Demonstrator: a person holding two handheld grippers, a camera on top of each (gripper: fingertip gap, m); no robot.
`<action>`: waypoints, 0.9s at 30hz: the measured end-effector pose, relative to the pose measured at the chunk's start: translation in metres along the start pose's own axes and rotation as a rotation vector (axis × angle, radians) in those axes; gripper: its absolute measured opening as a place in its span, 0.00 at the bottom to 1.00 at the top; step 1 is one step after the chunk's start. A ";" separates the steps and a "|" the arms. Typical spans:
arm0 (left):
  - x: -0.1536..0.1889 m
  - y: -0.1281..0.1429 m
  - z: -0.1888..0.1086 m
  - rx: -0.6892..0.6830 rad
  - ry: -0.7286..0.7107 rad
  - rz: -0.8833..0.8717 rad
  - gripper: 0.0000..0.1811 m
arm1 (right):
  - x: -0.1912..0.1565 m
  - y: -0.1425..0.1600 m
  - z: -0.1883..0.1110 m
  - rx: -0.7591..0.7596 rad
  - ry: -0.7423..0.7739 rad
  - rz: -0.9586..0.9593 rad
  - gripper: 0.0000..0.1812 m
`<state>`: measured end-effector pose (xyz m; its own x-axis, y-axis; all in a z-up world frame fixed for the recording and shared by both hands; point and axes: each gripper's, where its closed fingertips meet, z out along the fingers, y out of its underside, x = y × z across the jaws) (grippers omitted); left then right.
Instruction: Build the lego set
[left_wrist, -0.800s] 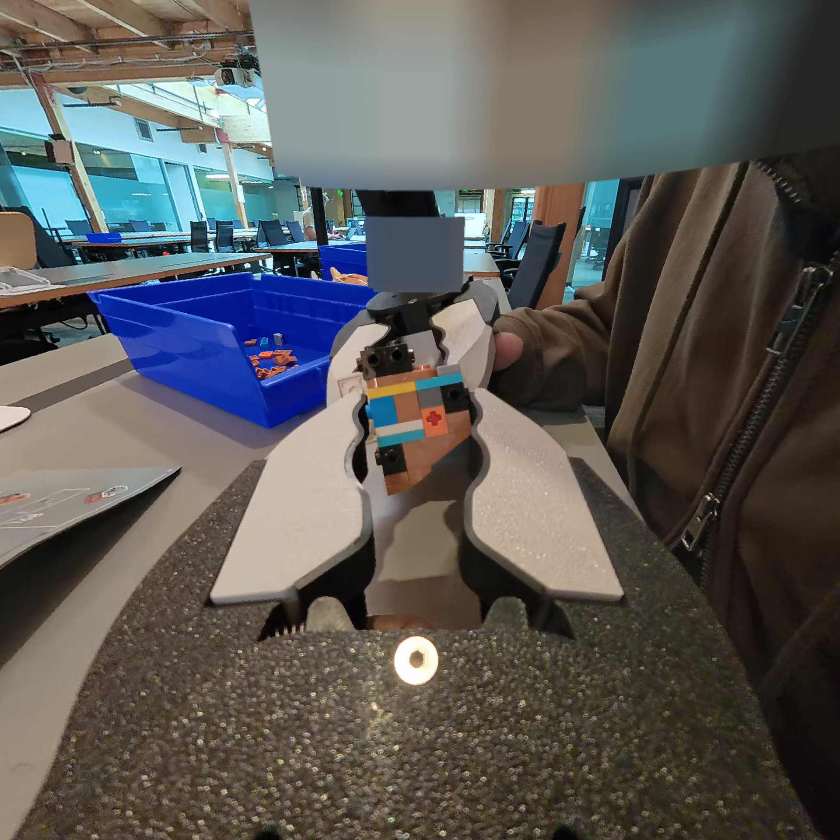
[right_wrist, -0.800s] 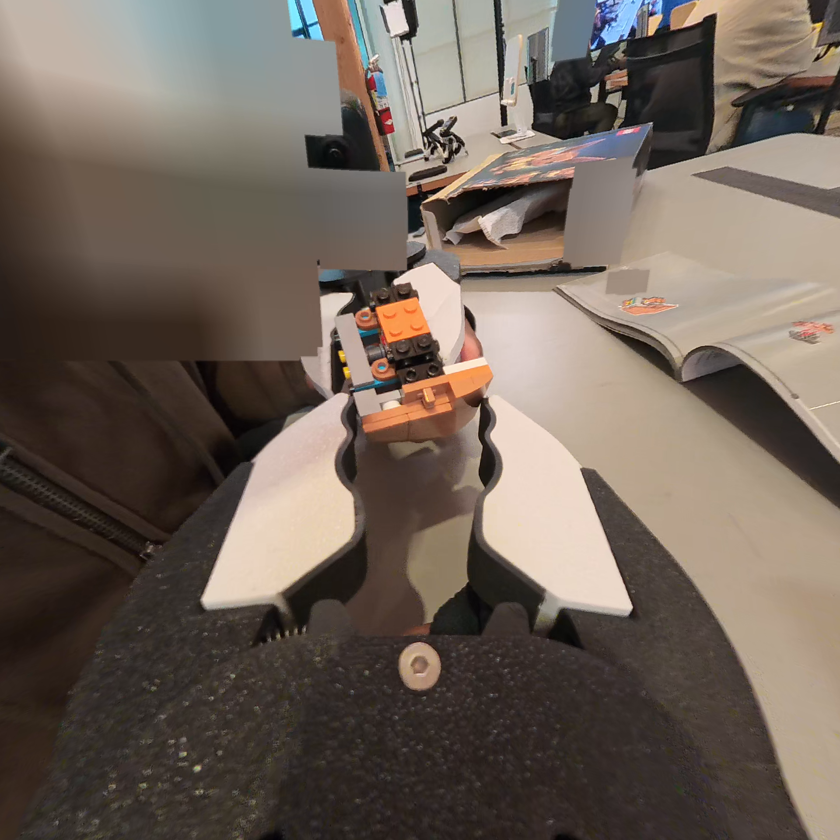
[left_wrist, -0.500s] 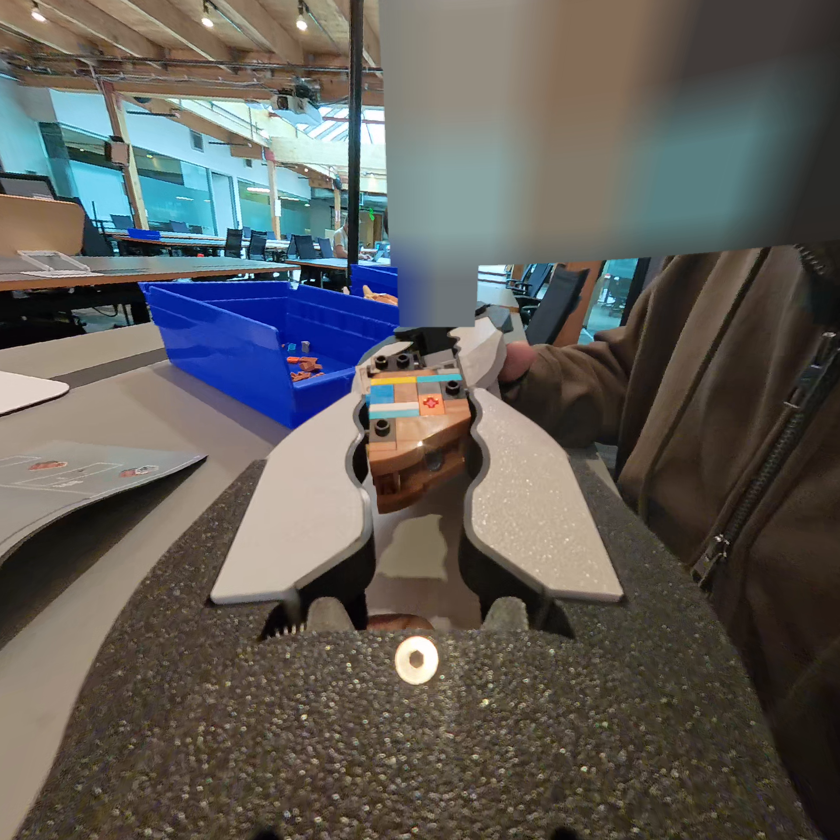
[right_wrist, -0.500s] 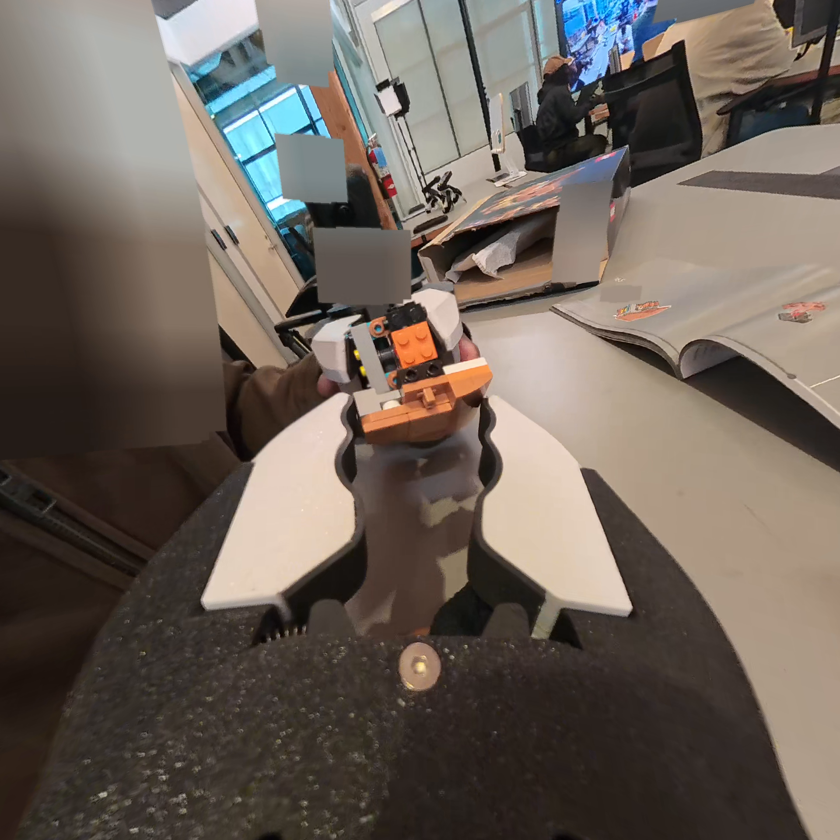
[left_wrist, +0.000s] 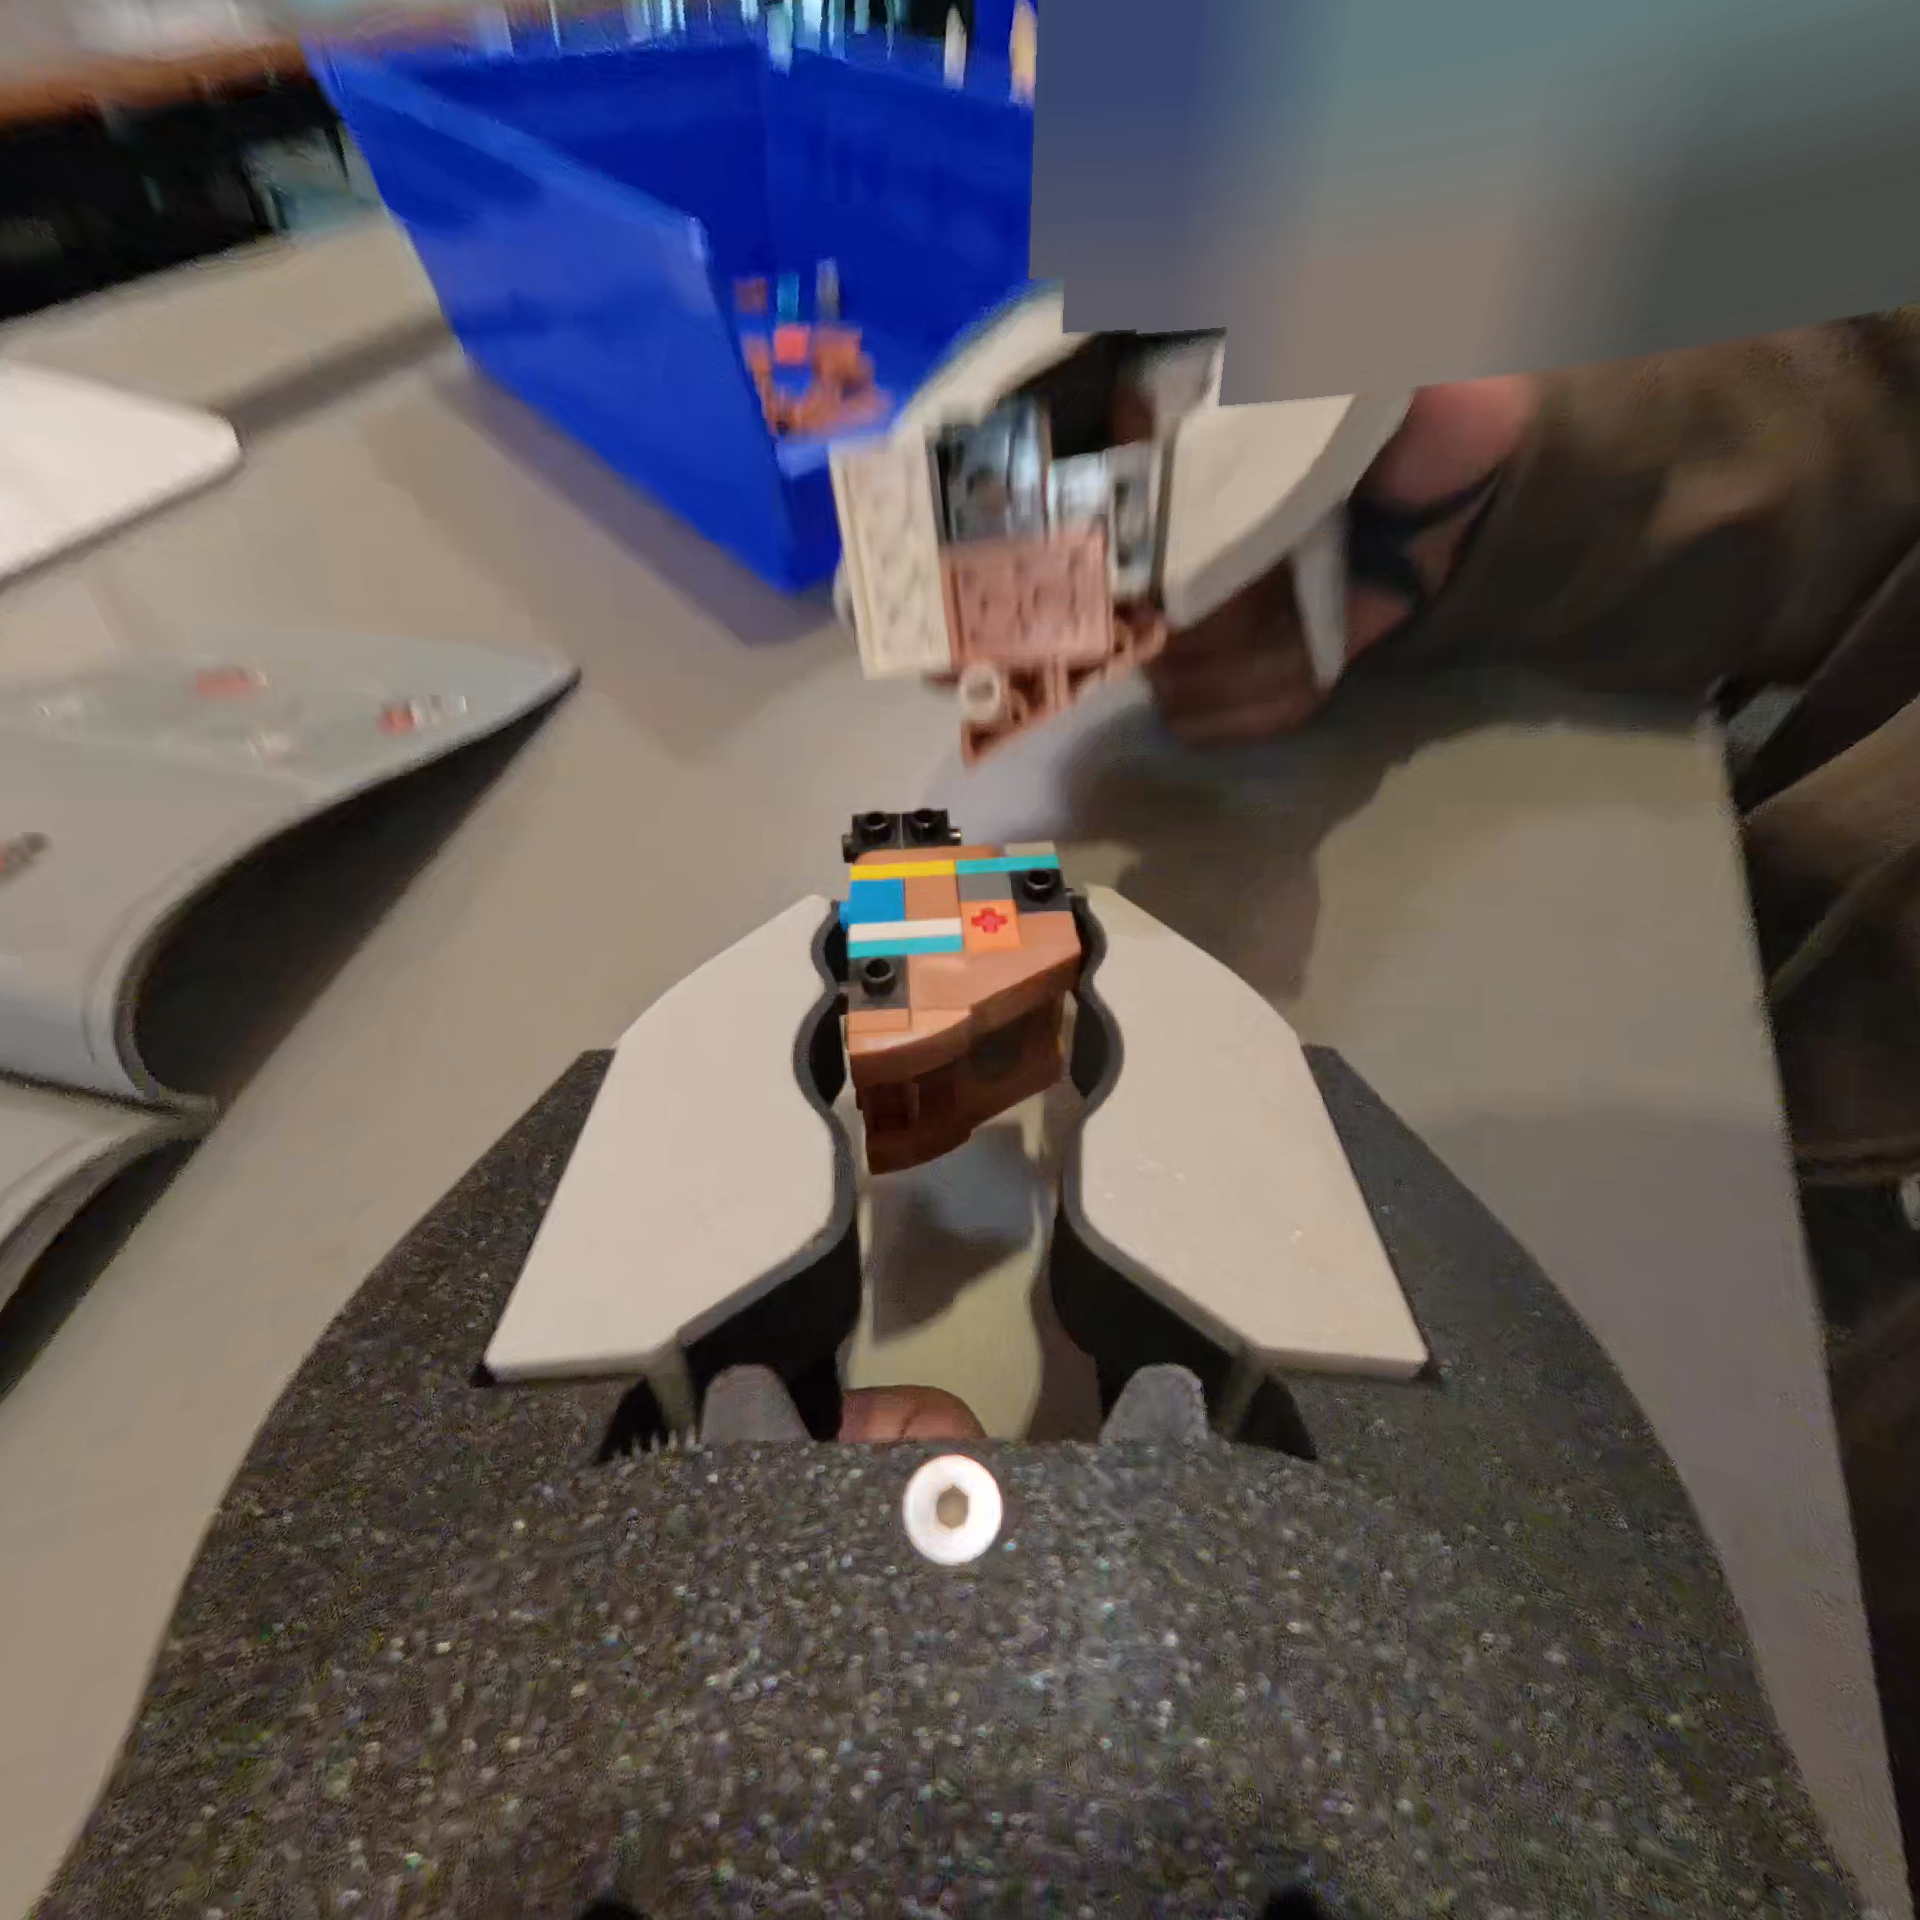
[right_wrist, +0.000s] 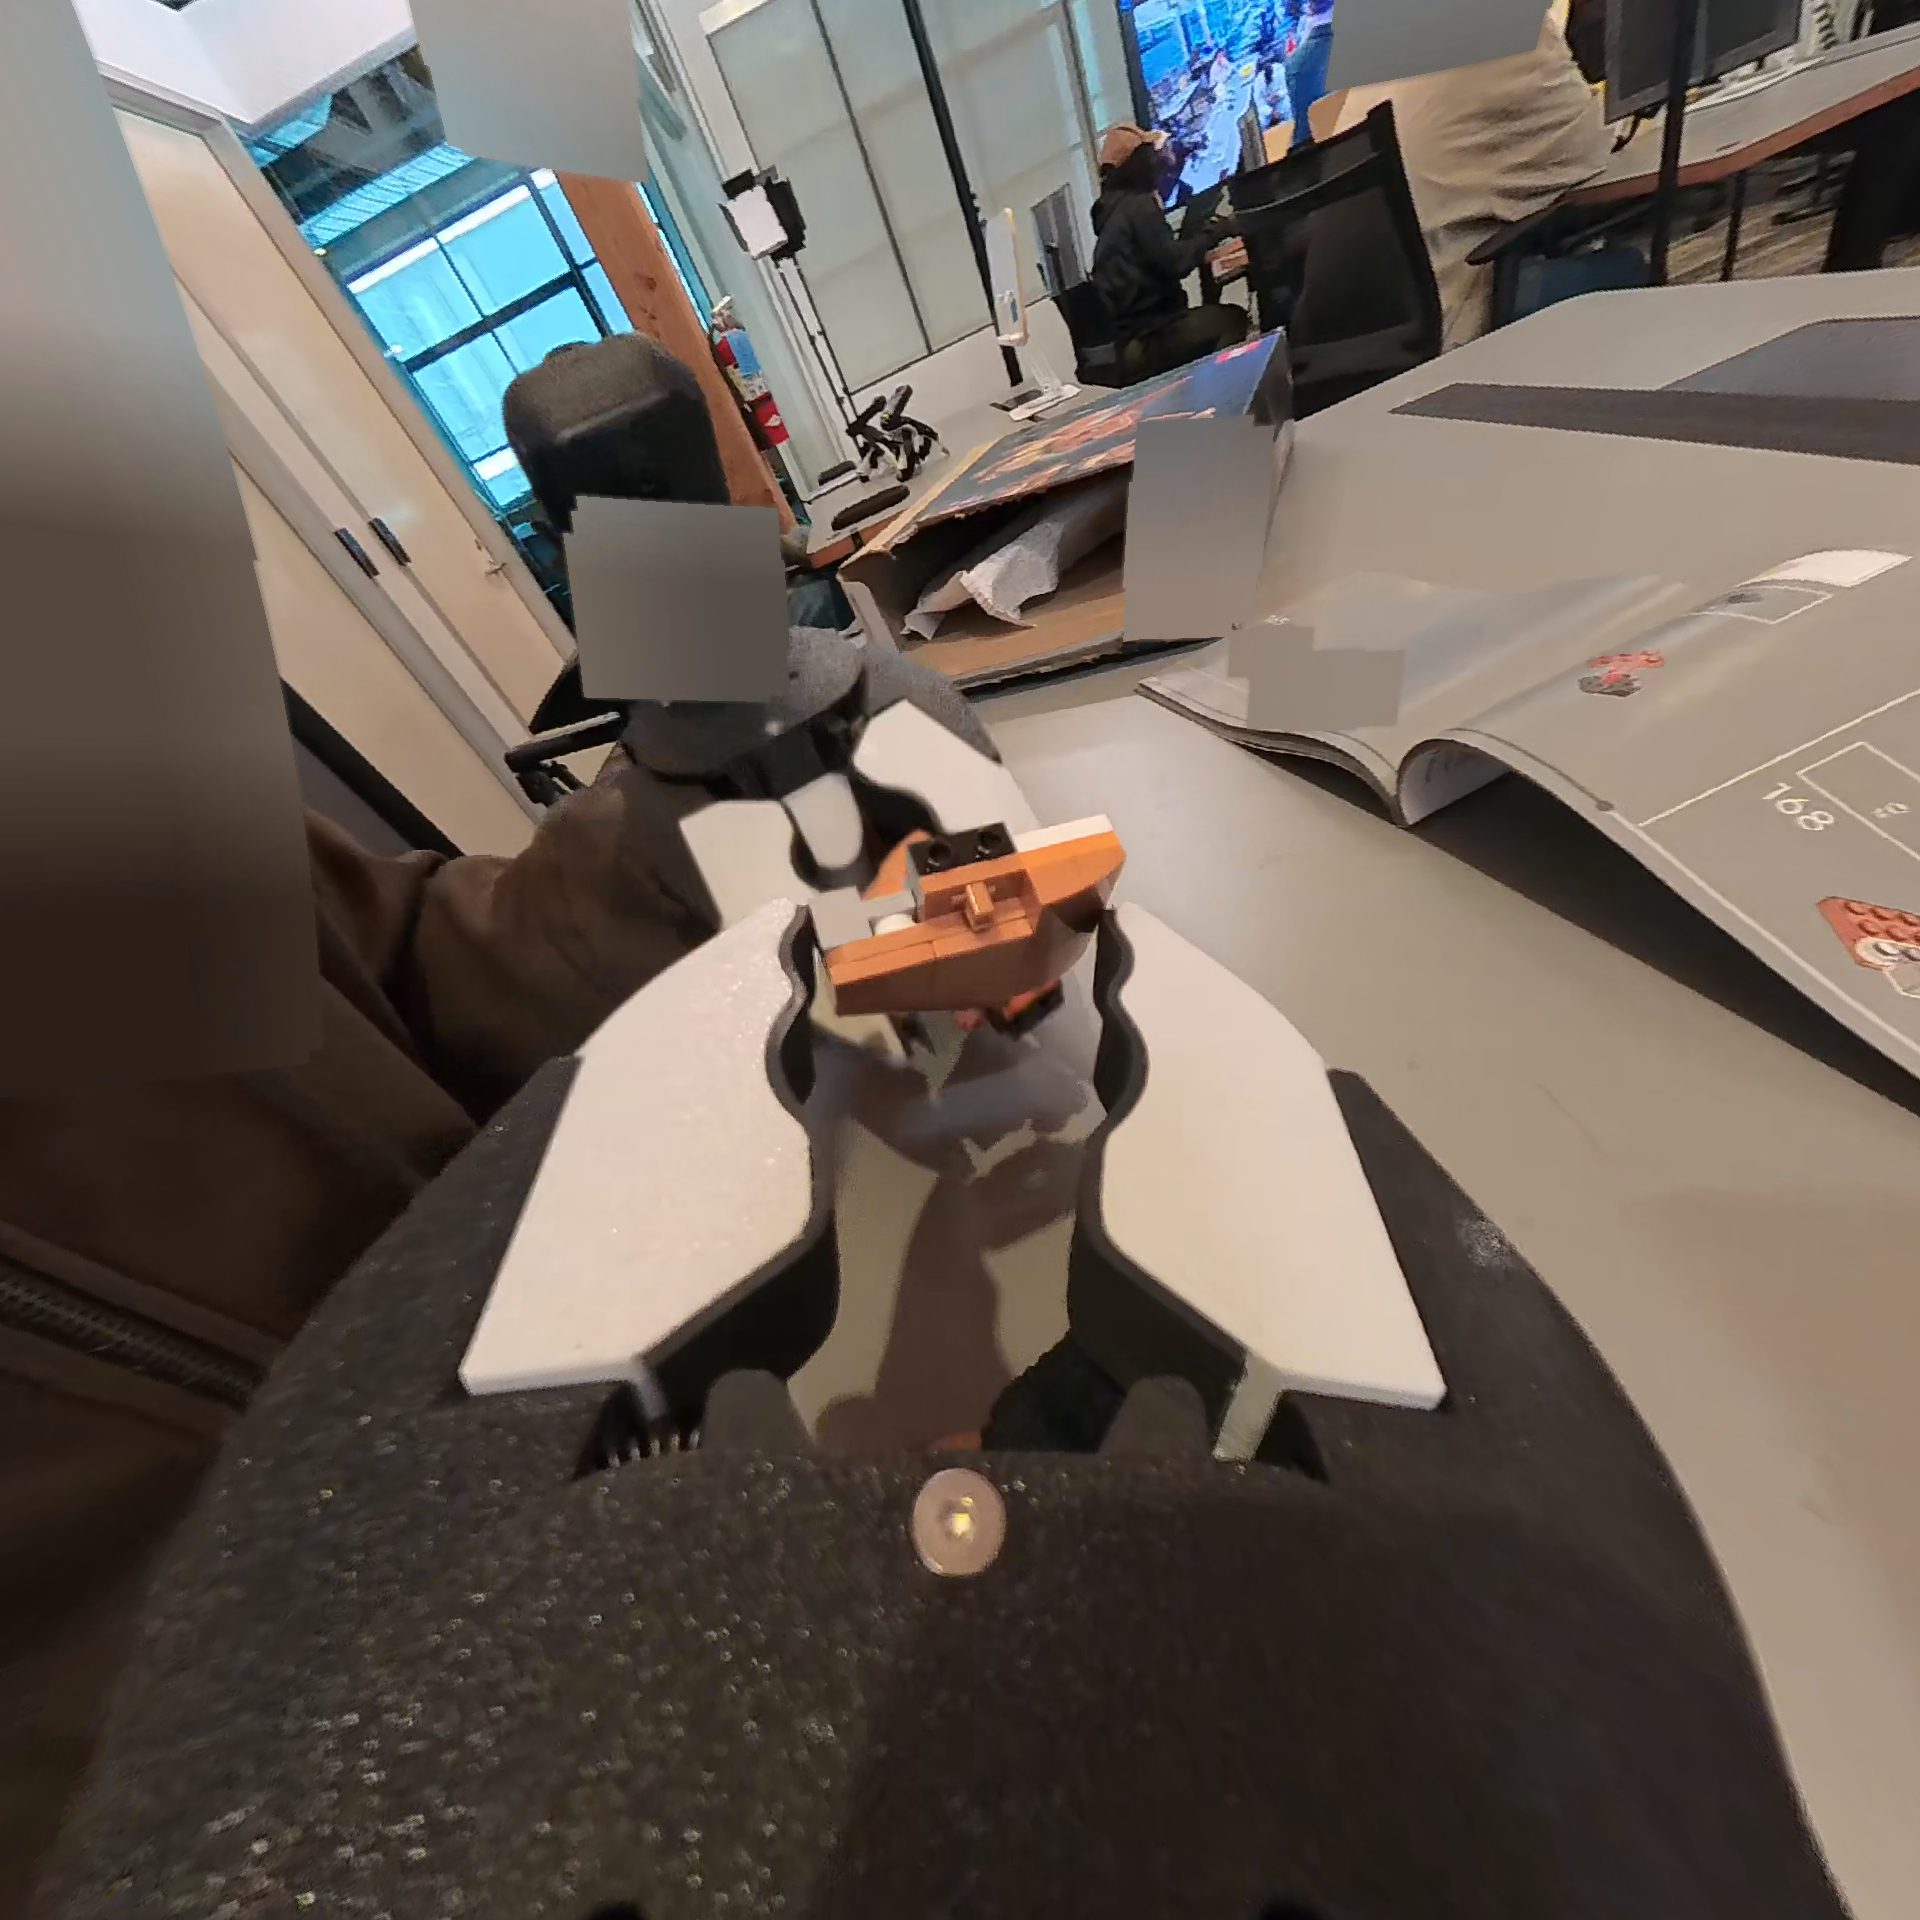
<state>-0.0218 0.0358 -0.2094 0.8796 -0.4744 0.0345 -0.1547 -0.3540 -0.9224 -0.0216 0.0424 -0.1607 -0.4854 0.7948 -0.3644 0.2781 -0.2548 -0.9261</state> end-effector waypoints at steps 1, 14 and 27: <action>-0.001 0.012 0.004 -0.085 -0.011 0.008 0.23 | 0.002 -0.001 -0.001 0.002 0.012 0.000 0.28; 0.009 0.053 0.006 -0.376 0.013 0.085 0.25 | 0.009 -0.002 -0.004 0.004 0.048 0.011 0.28; 0.003 -0.051 -0.024 0.292 0.141 -0.308 0.31 | -0.017 -0.015 -0.003 0.130 -0.087 -0.033 0.28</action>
<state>-0.0217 0.0331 -0.1535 0.7917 -0.4951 0.3579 0.2561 -0.2628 -0.9302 -0.0149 0.0346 -0.1405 -0.5636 0.7549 -0.3352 0.1536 -0.3030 -0.9405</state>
